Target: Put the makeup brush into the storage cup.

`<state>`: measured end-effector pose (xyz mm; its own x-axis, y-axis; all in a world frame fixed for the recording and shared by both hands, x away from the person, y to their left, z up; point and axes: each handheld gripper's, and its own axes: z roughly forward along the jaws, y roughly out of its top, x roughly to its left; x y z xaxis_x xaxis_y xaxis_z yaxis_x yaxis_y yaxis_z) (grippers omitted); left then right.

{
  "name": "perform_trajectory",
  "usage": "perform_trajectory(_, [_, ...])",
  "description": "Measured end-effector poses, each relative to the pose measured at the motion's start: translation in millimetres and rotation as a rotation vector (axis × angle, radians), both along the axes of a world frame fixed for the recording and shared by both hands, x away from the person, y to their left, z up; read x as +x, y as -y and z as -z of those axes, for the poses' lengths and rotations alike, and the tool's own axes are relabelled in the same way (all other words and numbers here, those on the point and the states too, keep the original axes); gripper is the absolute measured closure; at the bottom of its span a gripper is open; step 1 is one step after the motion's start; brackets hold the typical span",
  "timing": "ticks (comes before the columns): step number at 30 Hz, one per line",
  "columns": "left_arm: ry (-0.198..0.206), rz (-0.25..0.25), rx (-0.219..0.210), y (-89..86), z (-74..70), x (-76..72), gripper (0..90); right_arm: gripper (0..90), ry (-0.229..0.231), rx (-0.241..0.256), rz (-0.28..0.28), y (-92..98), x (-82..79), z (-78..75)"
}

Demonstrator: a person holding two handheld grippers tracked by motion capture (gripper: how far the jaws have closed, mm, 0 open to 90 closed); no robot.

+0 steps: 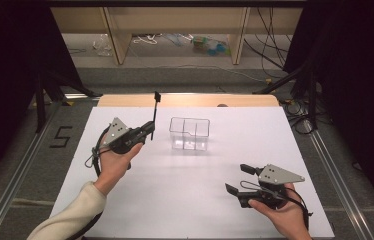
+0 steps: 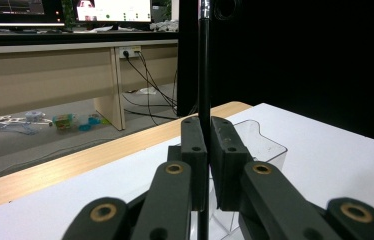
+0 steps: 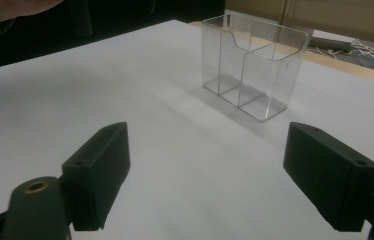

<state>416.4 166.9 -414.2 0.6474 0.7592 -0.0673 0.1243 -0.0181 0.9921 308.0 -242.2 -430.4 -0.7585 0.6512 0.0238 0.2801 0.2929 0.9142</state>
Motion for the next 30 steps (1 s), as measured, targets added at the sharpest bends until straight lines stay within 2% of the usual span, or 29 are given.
perform_trajectory(17, [0.014,0.015,0.008,7.6,-2.9,5.8,85.5,19.9,0.001,0.001,0.001,0.2,0.0,0.0])
perform_trajectory(18, [0.009,0.013,0.003,8.6,-2.8,5.9,85.5,19.9,0.017,0.032,-0.006,-1.7,1.6,2.2])
perform_trajectory(24, [0.013,0.017,0.006,11.2,-3.8,7.8,85.5,19.9,0.008,0.016,-0.003,-0.5,0.7,1.0])
perform_trajectory(25, [0.015,0.018,0.006,11.6,-4.0,8.2,85.5,19.9,0.017,0.030,-0.006,-1.5,1.4,2.0])
perform_trajectory(29, [0.014,0.018,0.004,13.2,-4.7,9.1,85.5,19.9,0.018,0.034,-0.008,-1.7,1.6,2.2])
perform_trajectory(30, [0.018,0.022,0.010,13.3,-5.1,9.7,85.4,19.9,0.011,0.019,-0.002,-0.8,0.9,1.3])
